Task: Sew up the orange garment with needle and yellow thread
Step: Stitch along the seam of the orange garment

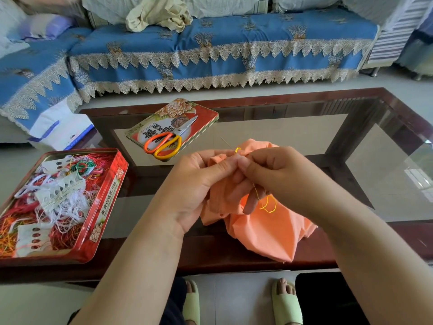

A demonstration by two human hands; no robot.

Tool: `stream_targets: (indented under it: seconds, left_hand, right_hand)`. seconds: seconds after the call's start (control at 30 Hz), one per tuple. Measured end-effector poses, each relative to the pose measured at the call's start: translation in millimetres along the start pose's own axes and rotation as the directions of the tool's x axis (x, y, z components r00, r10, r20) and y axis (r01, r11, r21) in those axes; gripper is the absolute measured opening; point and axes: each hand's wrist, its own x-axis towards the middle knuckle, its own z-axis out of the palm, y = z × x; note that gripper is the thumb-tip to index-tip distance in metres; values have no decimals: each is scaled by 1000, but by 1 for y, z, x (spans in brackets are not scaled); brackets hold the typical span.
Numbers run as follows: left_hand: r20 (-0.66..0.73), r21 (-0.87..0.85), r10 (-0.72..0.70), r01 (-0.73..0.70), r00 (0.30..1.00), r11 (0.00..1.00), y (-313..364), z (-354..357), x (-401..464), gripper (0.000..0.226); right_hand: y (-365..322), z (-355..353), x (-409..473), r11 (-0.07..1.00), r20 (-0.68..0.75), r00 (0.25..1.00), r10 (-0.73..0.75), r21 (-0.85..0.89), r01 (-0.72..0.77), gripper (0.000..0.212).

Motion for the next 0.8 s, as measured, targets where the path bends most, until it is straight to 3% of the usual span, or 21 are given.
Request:
stream_targets:
  seconds: [0.1, 0.13, 0.2, 0.23, 0.37, 0.47, 0.53, 0.6, 0.67, 0.7, 0.73, 0.8]
  left_hand:
    - [-82, 229, 78, -57, 994, 972, -3, -4, 2, 23]
    - [-86, 293, 90, -61, 992, 954, -3, -5, 3, 30]
    - [-84, 369, 81, -45, 993, 928, -4, -4, 2, 38]
    - [-81, 400, 83, -44, 993, 915, -3, -3, 1, 34]
    - [-22, 562, 116, -84, 993, 823, -5, 3, -1, 17]
    - [6, 606, 114, -94, 993, 790, -6, 5, -2, 15]
    - [1, 619, 123, -97, 992, 779, -6, 4, -1, 13]
    - [-6, 632, 129, -96, 992, 769, -7, 1, 1, 15]
    - [1, 646, 128, -99, 992, 757, -7, 0, 3, 15]
    - [7, 649, 128, -102, 992, 754, -7, -2, 3, 15]
    - [15, 656, 126, -105, 992, 748, -7, -3, 3, 14]
    - [42, 679, 126, -121, 991, 724, -6, -5, 3, 15]
  right_hand:
    - [1, -8, -2, 996, -49, 998, 30, -81, -34, 53]
    - [3, -13, -1, 993, -161, 987, -6, -115, -13, 54]
    - [9, -22, 1, 973, -425, 894, -143, -224, 49, 48]
    - [10, -23, 3, 966, -467, 866, -178, -253, 62, 44]
    - [17, -8, 11, 977, -301, 944, -133, -203, 73, 28]
    - [21, -1, 15, 968, -317, 933, -173, -227, 103, 12]
    - [21, -1, 14, 985, -417, 894, -167, -117, 129, 16]
    - [19, -5, 17, 953, -539, 840, -58, 221, 208, 22]
    - [19, -16, 20, 701, -518, 852, 78, 636, 322, 26]
    - [21, -22, 22, 569, -478, 872, 105, 748, 342, 27]
    - [22, -29, 22, 520, -438, 891, 115, 791, 322, 27]
    - [26, -39, 20, 653, -354, 929, 109, 730, 201, 26]
